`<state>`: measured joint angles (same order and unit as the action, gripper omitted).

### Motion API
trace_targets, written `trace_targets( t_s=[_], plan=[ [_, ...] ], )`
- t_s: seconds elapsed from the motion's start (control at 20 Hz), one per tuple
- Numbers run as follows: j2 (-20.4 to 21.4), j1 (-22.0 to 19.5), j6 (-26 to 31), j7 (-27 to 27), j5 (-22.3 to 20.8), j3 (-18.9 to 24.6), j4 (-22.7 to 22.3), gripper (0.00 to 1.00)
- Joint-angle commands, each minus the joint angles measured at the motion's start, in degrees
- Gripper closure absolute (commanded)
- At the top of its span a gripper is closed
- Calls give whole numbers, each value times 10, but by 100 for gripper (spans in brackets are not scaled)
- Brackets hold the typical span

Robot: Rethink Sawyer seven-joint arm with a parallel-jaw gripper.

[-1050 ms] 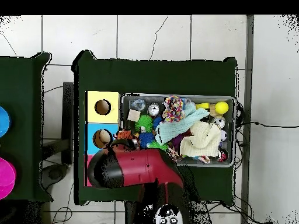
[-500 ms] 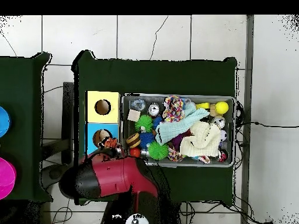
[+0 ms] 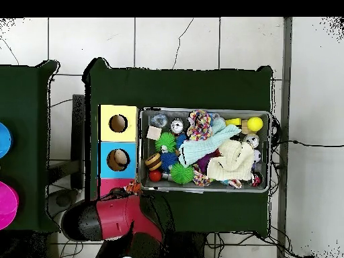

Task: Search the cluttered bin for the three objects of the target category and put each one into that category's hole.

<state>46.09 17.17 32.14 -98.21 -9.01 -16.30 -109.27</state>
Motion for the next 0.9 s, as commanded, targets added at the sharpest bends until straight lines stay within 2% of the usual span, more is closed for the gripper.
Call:
trace_targets(
  t_s=[0.05,0.3,0.45,0.9],
  plan=[
    [-46,15,95,-187,30,-51,5,100],
    [-45,24,120,-200,42,-45,8,100],
    [-57,37,137,-217,52,-37,30,100],
    [-62,57,146,-224,84,-13,60,100]
  ],
)
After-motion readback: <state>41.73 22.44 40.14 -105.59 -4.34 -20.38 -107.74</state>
